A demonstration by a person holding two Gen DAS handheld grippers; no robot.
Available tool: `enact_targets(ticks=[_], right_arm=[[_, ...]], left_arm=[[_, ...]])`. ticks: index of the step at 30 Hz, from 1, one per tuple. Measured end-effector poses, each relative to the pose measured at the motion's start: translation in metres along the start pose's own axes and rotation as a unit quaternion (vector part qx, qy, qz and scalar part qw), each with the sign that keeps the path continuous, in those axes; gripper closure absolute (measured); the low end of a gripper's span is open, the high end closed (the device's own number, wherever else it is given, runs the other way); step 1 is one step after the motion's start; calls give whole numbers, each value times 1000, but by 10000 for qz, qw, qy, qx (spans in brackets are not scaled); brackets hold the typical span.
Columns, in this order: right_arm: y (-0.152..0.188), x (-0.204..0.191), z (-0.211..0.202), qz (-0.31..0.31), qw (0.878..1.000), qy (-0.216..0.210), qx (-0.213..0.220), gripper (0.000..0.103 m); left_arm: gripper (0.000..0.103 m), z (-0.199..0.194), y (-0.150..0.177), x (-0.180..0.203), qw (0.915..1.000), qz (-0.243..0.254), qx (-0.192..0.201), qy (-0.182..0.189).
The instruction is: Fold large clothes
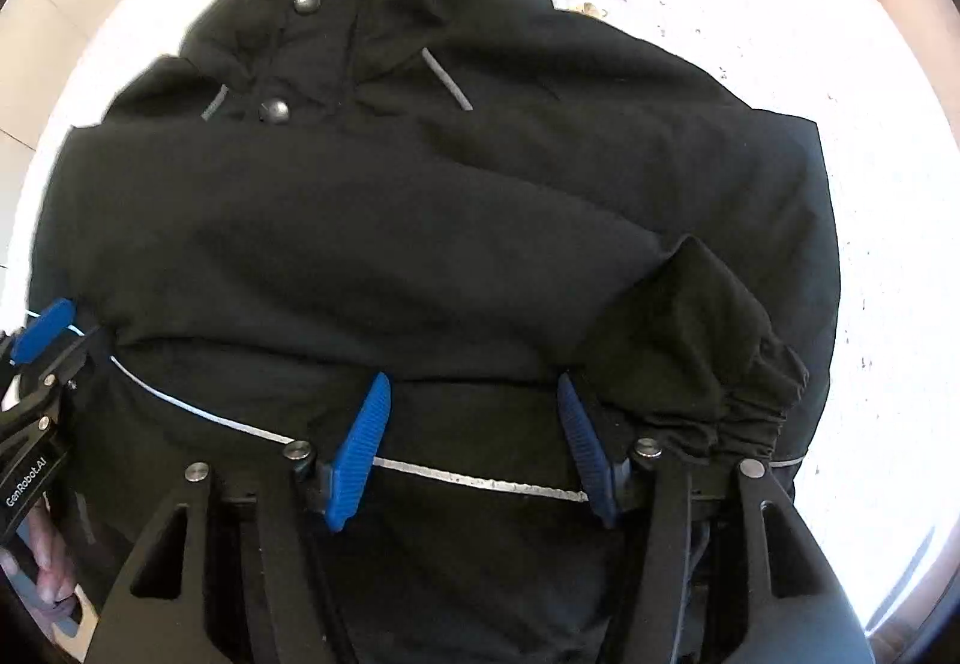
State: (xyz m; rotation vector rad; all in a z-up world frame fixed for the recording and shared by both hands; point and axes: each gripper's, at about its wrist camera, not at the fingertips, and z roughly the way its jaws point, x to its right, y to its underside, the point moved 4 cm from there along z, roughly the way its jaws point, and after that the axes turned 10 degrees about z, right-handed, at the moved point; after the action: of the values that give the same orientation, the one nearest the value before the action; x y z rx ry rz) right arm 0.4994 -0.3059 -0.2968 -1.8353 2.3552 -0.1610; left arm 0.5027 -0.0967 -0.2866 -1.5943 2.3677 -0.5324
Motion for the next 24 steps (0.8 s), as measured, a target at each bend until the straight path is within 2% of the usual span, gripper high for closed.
enact_targets(ticks=[3, 7, 9, 11, 13, 15, 17, 19, 21, 24], right_arm=[[2, 15, -31, 140, 9988, -446, 140, 43], [25, 39, -53, 160, 9984, -481, 257, 43], [29, 51, -47, 117, 9990, -381, 180, 44], [39, 52, -37, -39, 10000, -30, 11, 49], [49, 46, -31, -159, 9996, 93, -206, 49], [48, 41, -24, -257, 9992, 201, -220, 48], [45, 42, -28, -207, 9994, 34, -275, 45], [42, 46, -37, -97, 9987, -343, -358, 45], [34, 48, -57, -45, 9967, -759, -283, 43], [14, 56, -89, -25, 9962, -867, 52, 41]], left_arm=[[40, -28, 0, -7, 9997, -40, 257, 29], [40, -45, 6, -15, 9995, -129, 281, 80], [40, -39, 11, -14, 9998, -77, 152, 71], [40, -8, 22, -13, 9995, -10, -329, -12], [37, 7, 24, -9, 9994, 168, -240, -206], [30, 7, 22, -5, 9993, 241, -255, -133], [30, -3, 17, -7, 9996, 184, -224, -30], [30, -26, 8, -12, 9998, 129, 28, 115], [30, -50, -8, -15, 9992, 246, 317, 35], [29, -66, -45, -19, 9963, 490, 690, -120]])
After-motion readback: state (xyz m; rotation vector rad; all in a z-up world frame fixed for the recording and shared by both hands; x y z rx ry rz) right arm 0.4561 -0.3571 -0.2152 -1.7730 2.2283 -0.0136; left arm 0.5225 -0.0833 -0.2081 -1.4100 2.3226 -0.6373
